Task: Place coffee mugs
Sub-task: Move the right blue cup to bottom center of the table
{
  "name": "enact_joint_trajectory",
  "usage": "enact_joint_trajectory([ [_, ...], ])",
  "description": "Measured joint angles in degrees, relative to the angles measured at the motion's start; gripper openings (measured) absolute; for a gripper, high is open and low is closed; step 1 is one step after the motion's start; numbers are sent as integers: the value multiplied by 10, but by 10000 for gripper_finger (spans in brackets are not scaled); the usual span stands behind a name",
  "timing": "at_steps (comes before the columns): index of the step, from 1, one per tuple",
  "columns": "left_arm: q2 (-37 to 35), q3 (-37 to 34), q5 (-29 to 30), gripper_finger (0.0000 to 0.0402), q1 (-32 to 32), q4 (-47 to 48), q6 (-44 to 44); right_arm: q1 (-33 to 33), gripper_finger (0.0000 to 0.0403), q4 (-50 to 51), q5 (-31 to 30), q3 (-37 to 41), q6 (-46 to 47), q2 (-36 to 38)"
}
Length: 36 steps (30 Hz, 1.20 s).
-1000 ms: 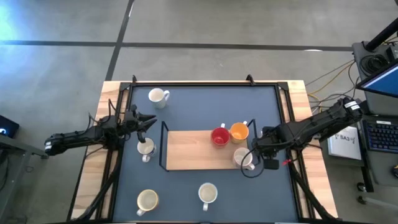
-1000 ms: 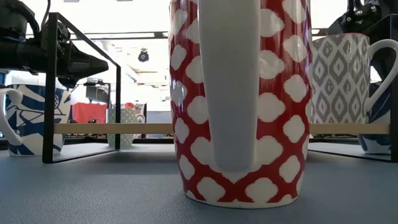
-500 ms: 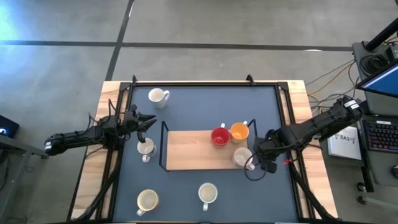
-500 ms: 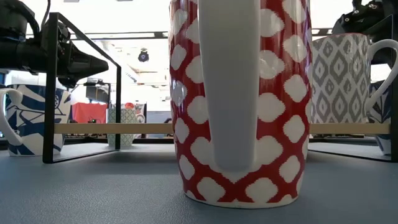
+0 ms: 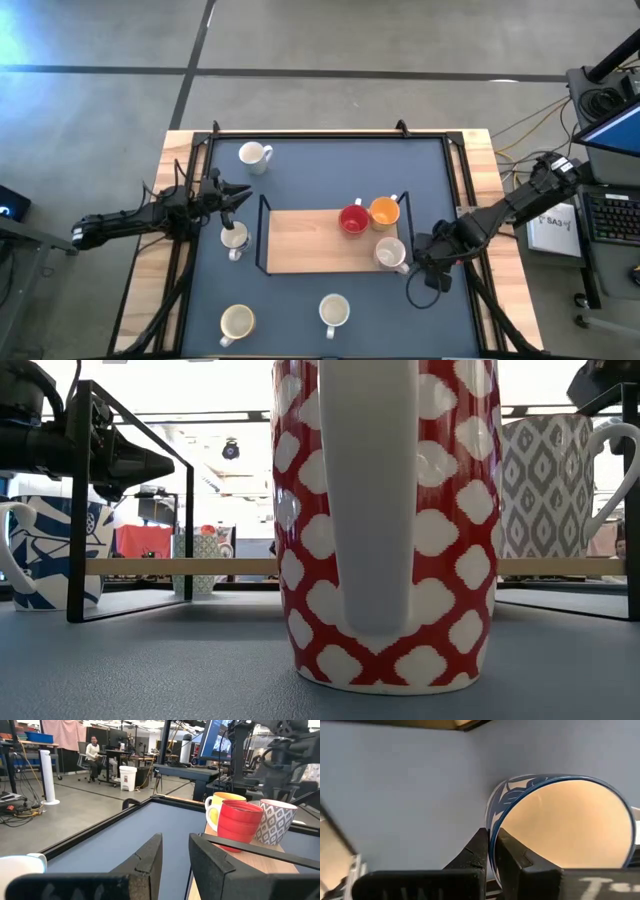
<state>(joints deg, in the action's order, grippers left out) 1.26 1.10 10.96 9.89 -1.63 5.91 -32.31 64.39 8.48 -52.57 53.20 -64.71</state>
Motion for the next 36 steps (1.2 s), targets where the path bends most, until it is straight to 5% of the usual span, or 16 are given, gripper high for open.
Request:
enact_joint_trajectory([
  [24,0,0,0,78,0,0,0,-131,12,-120,-10,-80,88,-23],
  [36,0,0,0,78,0,0,0,-130,12,-137,-46,-181,-50,-144],
])
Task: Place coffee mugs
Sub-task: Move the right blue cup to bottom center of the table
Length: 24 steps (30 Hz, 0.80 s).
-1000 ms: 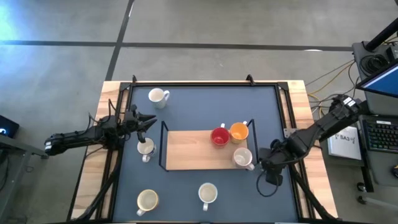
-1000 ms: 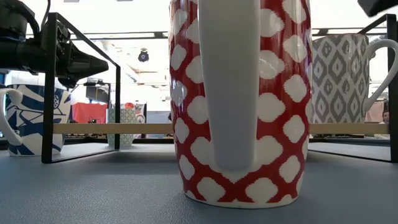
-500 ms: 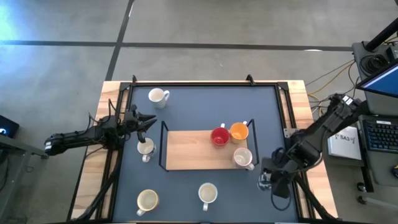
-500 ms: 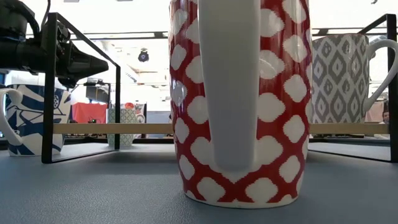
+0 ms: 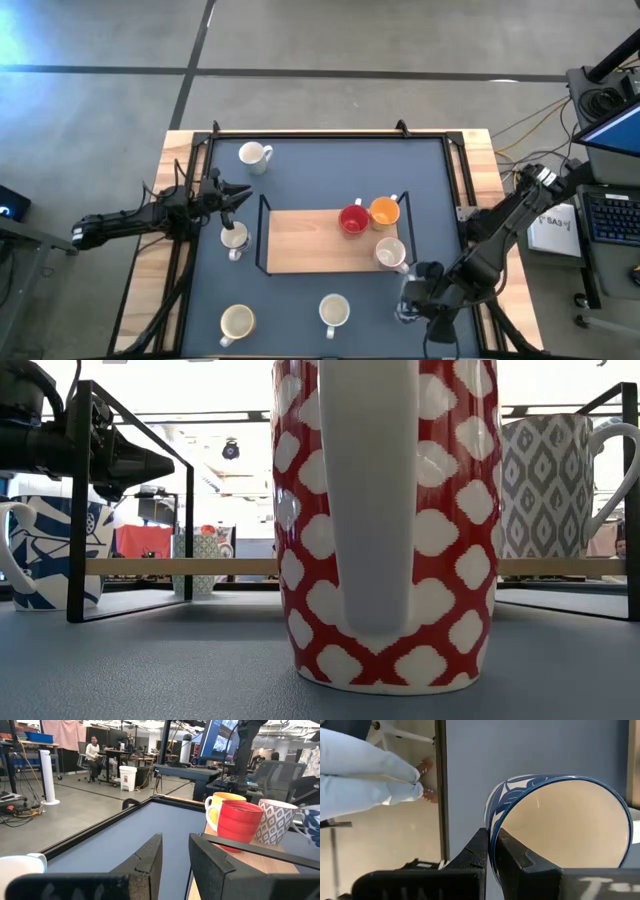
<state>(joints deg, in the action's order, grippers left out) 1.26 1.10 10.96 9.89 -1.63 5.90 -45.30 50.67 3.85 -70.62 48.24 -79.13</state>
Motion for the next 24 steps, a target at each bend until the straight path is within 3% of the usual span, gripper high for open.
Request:
enact_joint_trajectory([
  [17,0,0,0,78,0,0,0,30,12,49,-73,-116,-285,-155],
  [24,0,0,0,78,0,0,0,52,13,62,-74,-152,-431,-198],
])
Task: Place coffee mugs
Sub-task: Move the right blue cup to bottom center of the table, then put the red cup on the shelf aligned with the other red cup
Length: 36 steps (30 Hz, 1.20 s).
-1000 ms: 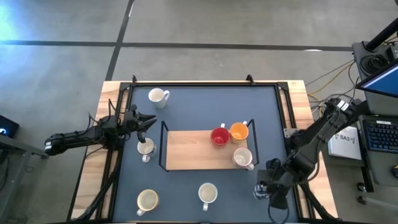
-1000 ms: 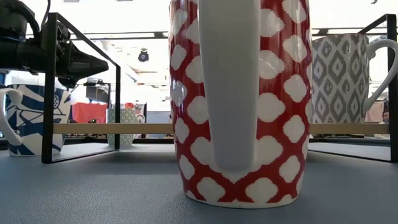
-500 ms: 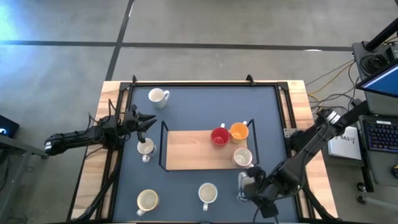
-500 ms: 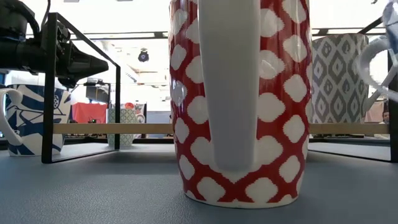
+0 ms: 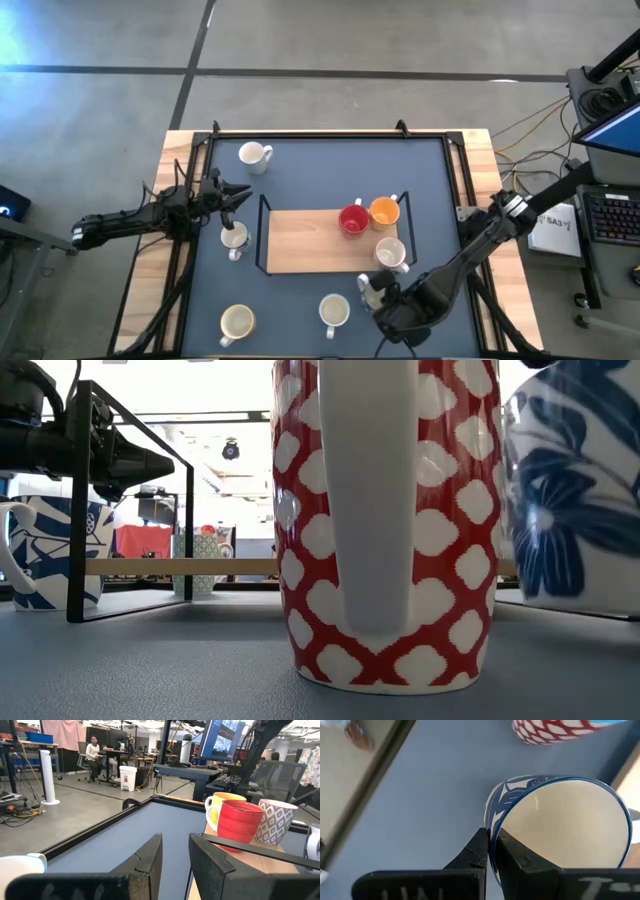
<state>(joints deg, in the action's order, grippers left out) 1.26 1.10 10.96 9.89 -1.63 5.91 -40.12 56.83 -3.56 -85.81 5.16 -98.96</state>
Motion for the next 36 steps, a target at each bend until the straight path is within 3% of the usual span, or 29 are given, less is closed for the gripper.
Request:
enact_joint_trajectory([
  [12,0,0,0,78,0,0,0,36,18,0,9,-4,-51,-10],
  [22,0,0,0,78,0,0,0,40,96,2,8,-5,-47,-12],
  [30,0,0,0,78,0,0,0,43,109,50,9,-69,26,-7],
  [36,0,0,0,78,0,0,0,68,95,30,4,-121,156,-9],
])
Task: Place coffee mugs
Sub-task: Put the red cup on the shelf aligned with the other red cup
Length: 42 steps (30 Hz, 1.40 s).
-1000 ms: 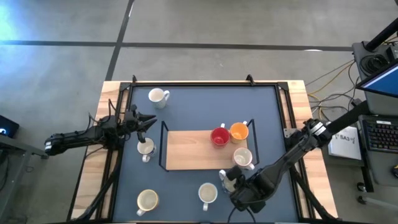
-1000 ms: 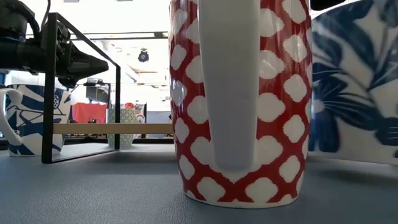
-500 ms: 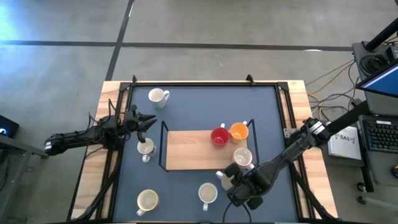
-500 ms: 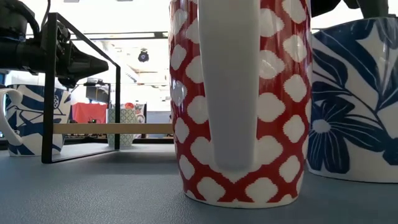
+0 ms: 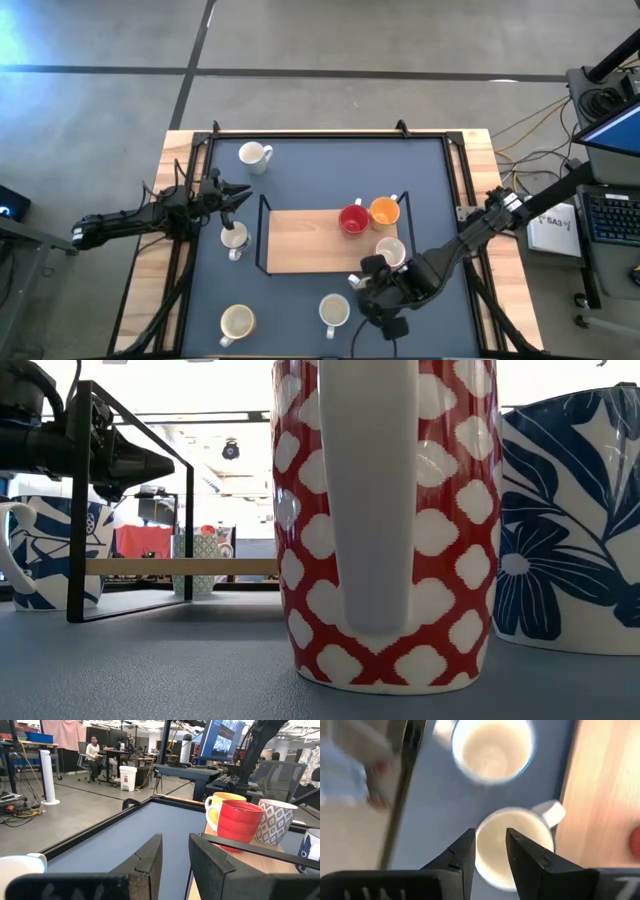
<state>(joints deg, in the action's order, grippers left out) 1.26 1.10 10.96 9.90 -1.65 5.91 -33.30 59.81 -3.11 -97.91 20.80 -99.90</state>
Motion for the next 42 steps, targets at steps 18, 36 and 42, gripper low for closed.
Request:
enact_joint_trajectory([
  [18,0,0,0,78,0,0,0,63,128,-105,31,-2,177,-69],
  [36,1,0,0,78,0,0,0,78,83,-109,31,-22,122,-136],
  [42,2,0,0,78,0,0,0,79,17,-109,31,-22,110,-133],
])
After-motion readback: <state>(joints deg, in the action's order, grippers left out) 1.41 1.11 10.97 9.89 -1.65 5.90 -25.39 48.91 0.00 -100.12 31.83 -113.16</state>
